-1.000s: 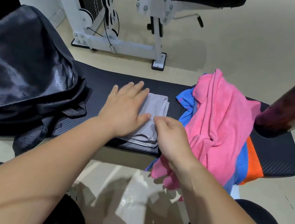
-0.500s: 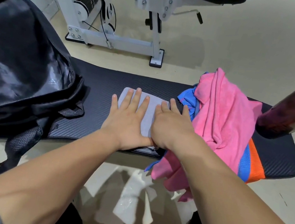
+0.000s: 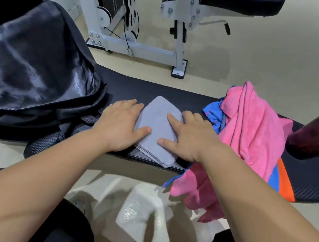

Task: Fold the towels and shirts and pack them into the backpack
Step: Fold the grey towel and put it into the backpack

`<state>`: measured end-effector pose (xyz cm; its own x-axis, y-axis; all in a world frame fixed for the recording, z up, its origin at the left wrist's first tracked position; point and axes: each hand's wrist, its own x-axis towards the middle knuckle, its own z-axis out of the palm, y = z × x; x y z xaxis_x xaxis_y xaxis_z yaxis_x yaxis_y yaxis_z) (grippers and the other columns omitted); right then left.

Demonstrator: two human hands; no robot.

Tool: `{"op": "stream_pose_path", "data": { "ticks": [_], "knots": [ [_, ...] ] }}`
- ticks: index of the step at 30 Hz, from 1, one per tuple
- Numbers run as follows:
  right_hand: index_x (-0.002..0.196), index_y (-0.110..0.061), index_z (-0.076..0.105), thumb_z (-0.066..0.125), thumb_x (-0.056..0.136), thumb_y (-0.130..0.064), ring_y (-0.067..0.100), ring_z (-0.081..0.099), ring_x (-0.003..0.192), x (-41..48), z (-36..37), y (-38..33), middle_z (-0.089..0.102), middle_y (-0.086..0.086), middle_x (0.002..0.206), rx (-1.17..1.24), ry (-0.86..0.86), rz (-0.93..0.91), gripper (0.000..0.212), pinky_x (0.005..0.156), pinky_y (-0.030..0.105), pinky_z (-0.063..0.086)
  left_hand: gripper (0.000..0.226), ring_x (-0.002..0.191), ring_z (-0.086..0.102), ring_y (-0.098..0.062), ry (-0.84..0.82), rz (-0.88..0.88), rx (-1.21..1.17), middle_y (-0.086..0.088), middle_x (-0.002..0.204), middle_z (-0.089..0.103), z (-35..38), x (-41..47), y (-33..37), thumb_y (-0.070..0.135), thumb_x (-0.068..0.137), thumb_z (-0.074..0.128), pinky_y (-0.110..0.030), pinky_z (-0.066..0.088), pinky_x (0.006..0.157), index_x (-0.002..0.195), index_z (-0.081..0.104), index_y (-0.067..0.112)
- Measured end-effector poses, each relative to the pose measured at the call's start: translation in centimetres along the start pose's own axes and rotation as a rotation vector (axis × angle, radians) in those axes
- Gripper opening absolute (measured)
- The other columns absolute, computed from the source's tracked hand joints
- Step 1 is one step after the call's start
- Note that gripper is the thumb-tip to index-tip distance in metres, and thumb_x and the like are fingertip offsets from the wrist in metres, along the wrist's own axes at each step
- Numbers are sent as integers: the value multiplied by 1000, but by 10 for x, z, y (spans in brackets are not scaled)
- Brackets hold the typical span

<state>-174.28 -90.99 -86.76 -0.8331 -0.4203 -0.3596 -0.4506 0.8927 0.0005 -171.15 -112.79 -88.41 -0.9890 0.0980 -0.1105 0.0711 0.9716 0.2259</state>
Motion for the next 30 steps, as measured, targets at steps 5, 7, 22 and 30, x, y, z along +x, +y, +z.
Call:
{"op": "stream_pose_path", "data": {
  "ticks": [5, 7, 22, 30],
  "knots": [
    [110, -21, 61, 39, 87, -78, 32, 60, 100, -36, -12, -26, 65, 9, 109, -25, 27, -24, 65, 70, 38, 40, 91, 137, 39, -31, -69, 2, -17, -2, 154, 40, -15, -2, -2, 79, 82, 43, -46, 35, 112, 152, 35, 21],
    [100, -22, 62, 39, 89, -76, 30, 62, 94, -45, -12, -28, 66, 6, 100, -18, 50, -64, 60, 65, 35, 36, 85, 139, 36, -32, -134, 26, 14, -3, 158, 33, -17, -1, 3, 71, 86, 54, -45, 34, 113, 153, 34, 23],
    [131, -17, 50, 86, 68, -53, 32, 56, 116, 41, -29, -1, 58, 8, 126, 68, -59, 5, 81, 94, 44, 50, 68, 101, 59, -23, -386, 151, 211, 4, 107, 62, -48, 71, 23, 57, 61, 85, -43, 54, 87, 116, 59, 26],
    [97, -18, 65, 88, 66, -48, 27, 60, 89, 41, -39, 3, 63, -1, 87, 42, -146, -91, 48, 79, 40, 55, 47, 72, 60, -18, -502, 183, 232, 3, 76, 62, -43, 72, 26, 52, 62, 88, -33, 49, 61, 81, 59, 20]
  ]
}}
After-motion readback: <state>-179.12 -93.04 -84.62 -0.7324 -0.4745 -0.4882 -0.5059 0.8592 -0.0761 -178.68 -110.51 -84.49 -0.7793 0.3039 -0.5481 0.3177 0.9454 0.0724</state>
